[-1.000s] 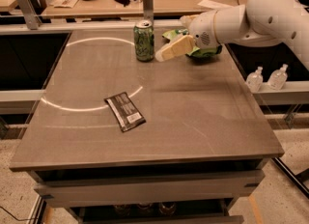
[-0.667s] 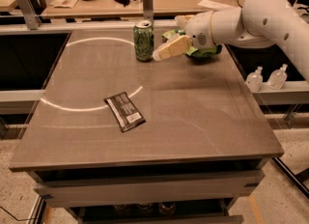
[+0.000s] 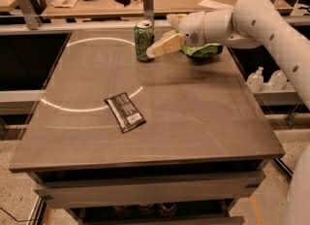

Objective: Move green can near rxbar chocolate

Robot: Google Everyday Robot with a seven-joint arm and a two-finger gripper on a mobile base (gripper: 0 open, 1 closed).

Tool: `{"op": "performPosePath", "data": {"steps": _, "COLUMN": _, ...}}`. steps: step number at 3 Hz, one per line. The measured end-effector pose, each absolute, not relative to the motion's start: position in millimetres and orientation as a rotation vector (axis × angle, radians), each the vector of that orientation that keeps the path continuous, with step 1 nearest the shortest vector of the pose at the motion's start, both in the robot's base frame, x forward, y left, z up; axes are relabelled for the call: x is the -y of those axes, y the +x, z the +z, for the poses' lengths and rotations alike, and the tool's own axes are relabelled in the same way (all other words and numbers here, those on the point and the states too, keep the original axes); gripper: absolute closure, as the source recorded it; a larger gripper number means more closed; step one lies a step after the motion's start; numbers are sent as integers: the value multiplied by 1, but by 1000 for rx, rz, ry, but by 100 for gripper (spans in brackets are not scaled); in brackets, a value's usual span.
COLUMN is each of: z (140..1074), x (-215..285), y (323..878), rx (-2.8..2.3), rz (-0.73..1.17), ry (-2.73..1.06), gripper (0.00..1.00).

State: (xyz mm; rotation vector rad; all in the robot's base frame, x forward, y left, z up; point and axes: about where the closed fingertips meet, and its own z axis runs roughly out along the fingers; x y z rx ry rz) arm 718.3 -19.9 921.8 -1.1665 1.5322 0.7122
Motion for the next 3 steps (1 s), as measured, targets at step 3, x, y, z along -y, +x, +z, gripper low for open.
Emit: {"op": "performPosePath", "data": {"steps": 3, "z": 897, "x": 4, "y": 742, "rx": -1626, "rz": 752, "ry": -1089, "gripper": 0}}
